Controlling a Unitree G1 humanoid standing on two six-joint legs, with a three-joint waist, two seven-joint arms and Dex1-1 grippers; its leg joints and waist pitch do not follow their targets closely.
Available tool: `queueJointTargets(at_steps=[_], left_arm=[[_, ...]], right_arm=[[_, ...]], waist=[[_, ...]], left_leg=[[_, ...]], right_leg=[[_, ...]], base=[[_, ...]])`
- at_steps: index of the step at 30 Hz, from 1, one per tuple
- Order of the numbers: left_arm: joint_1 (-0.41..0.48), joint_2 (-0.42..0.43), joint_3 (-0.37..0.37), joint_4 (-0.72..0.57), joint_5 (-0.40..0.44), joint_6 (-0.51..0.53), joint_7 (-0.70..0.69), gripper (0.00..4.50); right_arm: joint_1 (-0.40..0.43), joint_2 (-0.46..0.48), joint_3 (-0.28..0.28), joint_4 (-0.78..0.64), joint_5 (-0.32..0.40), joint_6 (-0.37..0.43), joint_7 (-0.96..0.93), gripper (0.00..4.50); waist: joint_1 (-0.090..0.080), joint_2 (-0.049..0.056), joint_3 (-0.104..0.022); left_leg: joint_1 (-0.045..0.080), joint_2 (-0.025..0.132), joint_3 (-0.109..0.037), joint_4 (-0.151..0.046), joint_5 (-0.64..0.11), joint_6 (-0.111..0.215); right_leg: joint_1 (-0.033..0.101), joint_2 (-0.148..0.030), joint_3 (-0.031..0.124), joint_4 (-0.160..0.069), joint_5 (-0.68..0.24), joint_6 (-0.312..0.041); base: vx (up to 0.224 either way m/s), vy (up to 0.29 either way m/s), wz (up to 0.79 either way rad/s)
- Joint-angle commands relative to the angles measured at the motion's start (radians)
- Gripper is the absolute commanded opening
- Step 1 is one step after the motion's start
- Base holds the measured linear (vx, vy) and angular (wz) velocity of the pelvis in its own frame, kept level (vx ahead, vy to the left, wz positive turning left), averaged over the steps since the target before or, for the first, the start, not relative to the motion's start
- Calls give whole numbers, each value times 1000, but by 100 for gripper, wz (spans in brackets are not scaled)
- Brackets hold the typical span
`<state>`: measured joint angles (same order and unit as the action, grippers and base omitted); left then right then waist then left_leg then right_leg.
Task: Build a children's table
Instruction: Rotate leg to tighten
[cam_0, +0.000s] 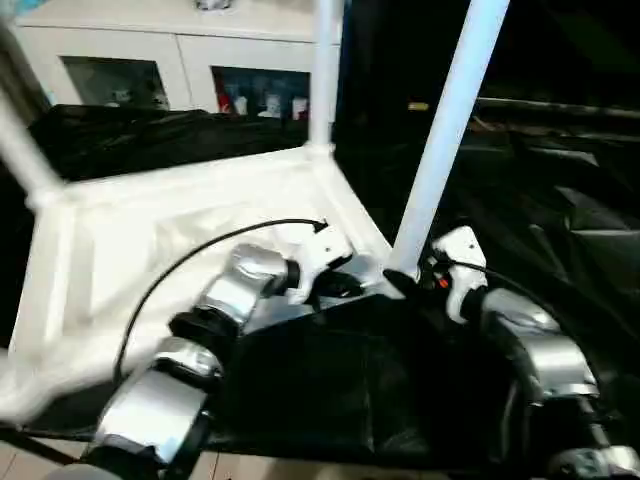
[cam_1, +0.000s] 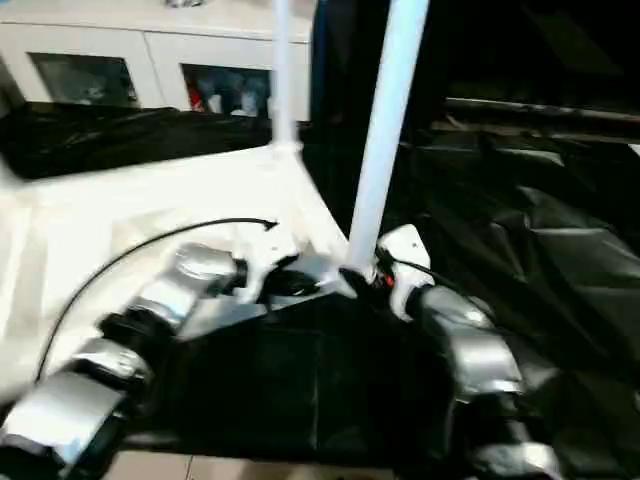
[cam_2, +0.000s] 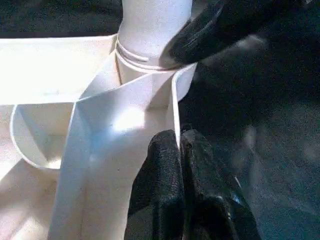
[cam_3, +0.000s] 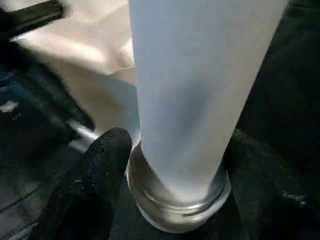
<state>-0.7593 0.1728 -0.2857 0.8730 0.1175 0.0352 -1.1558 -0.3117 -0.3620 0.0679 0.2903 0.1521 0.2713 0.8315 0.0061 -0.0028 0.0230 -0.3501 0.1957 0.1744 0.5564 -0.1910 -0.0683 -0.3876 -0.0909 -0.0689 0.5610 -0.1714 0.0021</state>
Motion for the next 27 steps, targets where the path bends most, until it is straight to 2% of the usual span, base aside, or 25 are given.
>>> queueJointTargets(at_steps=[1,3,6,7,8,9,11,13,18,21,23,25,27], left_arm=[[29,8,-76,13,23,-4,-110,0],[41,39,-76,-11,5,-18,-178,0],[51,53,-73,-35,-13,-7,-229,0],[55,59,-73,-48,-20,0,-252,0],[59,65,-74,-57,-25,4,-265,0],[60,67,-75,-59,-26,4,-266,0],[61,70,-74,-60,-27,0,-268,0],[63,71,-73,-61,-27,-1,-270,0],[68,75,-72,-73,-29,6,-274,0],[63,70,-68,-63,-22,6,-240,0],[53,55,-57,-40,-11,13,-171,0],[53,55,-57,-39,-11,13,-170,0],[32,17,-29,1,-1,24,-41,0]], right_arm=[[7,-10,71,-33,36,9,125,308],[4,-52,75,-35,38,0,199,308],[0,-75,79,-34,46,7,246,308],[-3,-87,84,-32,46,8,267,308],[-7,-98,90,-25,44,2,284,308],[-9,-101,91,-22,44,0,287,308],[-16,-106,93,-14,53,-4,299,308],[-18,-105,91,-14,57,-2,305,308],[-19,-99,84,-15,72,5,317,272],[-9,-92,84,-24,80,12,311,254],[-2,-62,68,-15,76,5,251,243],[-2,-61,68,-14,75,5,250,239],[-14,-5,41,43,31,-7,95,238]], waist=[[8,-4,-46],[7,-2,-45],[15,1,-42],[19,1,-42],[25,-8,-41],[34,-4,-41],[37,-2,-41],[38,-6,-40],[43,-9,-42],[44,-8,-42],[44,-6,-41],[43,-7,-39],[37,-8,-35]], left_leg=[[-5,36,-3,-54,-182,106],[-6,35,-1,-51,-153,126],[-1,41,2,-53,-173,117],[0,42,3,-54,-177,112],[3,43,6,-53,-188,106],[4,44,6,-52,-186,102],[2,43,7,-52,-181,96],[-1,41,7,-51,-183,90],[-5,37,9,-46,-167,90],[-2,38,9,-47,-178,83],[-2,38,9,-48,-186,78],[-1,37,9,-50,-205,68],[1,36,8,-54,-248,47]], right_leg=[[49,-53,39,-46,-95,-274],[50,-53,38,-38,-30,-303],[49,-51,36,-40,-69,-310],[48,-51,36,-41,-79,-309],[47,-50,36,-40,-95,-307],[47,-52,38,-38,-102,-304],[46,-52,38,-37,-103,-300],[46,-52,39,-37,-118,-291],[44,-52,41,-36,-137,-271],[42,-51,41,-38,-155,-266],[41,-50,41,-39,-166,-263],[39,-51,41,-43,-198,-256],[32,-51,42,-53,-279,-231]], base=[[0,0,0],[0,0,0],[0,0,0],[0,0,0],[0,0,0],[0,0,0],[0,0,0],[0,0,0],[0,0,0],[0,0,0],[0,0,0],[0,0,0],[0,0,0]])
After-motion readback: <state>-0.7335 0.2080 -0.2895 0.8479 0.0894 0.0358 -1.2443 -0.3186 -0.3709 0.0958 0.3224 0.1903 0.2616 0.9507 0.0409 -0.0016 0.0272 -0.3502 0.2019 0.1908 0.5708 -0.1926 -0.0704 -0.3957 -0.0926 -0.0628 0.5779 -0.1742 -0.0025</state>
